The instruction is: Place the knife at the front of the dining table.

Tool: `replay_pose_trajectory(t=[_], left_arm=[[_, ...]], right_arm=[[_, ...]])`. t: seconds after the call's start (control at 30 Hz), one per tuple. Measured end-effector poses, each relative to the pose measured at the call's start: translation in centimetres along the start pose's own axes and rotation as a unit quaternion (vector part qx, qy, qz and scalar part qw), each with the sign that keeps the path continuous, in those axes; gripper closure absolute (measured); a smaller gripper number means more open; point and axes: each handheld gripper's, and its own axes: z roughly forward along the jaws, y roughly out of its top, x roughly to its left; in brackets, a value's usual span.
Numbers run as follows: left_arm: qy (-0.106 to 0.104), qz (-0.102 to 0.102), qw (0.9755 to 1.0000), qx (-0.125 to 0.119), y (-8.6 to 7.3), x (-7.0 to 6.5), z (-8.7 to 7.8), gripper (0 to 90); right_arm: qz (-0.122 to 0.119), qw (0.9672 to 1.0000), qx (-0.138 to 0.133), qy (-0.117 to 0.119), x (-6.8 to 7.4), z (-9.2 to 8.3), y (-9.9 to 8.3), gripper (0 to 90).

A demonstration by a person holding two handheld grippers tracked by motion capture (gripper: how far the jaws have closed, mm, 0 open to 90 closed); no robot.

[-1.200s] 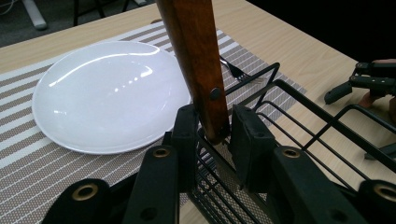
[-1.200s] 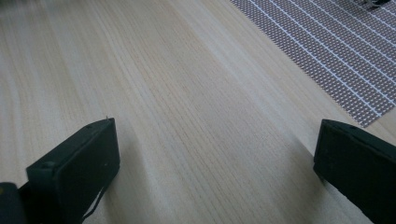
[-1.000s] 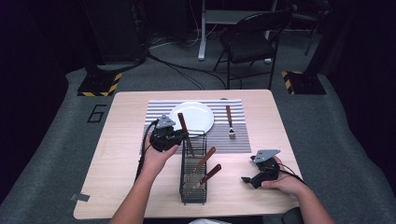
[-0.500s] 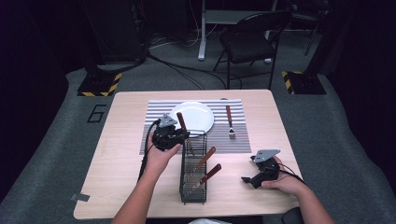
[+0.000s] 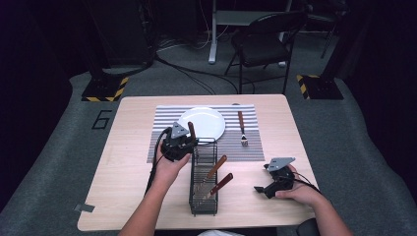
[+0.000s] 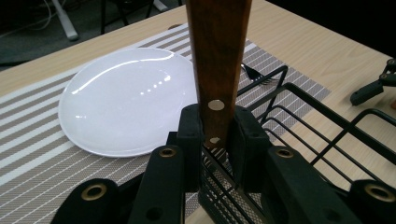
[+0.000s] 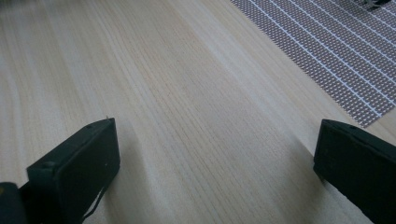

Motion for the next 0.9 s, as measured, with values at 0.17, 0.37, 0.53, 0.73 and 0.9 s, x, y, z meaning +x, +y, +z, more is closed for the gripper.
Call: replay_pose_trajectory(t=[0.17, 0.37, 0.53, 0.73, 0.9], left_arm=[[-0.012, 0.000, 0.9999, -0.005, 0.1, 0.0, -0.5, 76.7], [-0.023, 0.001, 0.9997, -0.005, 0.8, 0.2, -0.9, 76.8], [-0.030, 0.007, 0.9995, -0.007, 1.9, -0.2, -1.4, 76.8], [-0.037, 0.023, 0.9990, -0.003, 3.8, -0.7, -2.5, 76.9], [-0.043, 0.029, 0.9986, -0.008, 5.4, -0.7, -3.8, 76.9]], right_arm=[[0.000, 1.0000, 0.000, 0.000, 0.0, 0.0, 0.0, 0.0], [0.002, 1.0000, 0.001, 0.001, 0.0, 0.0, 0.0, 0.0], [-0.002, 1.0000, -0.002, 0.000, -0.1, 0.0, 0.0, 0.0], [-0.001, 1.0000, -0.002, -0.001, -0.1, 0.0, 0.0, 0.0], [-0.001, 1.0000, -0.002, -0.002, -0.1, 0.0, 0.0, 0.0]])
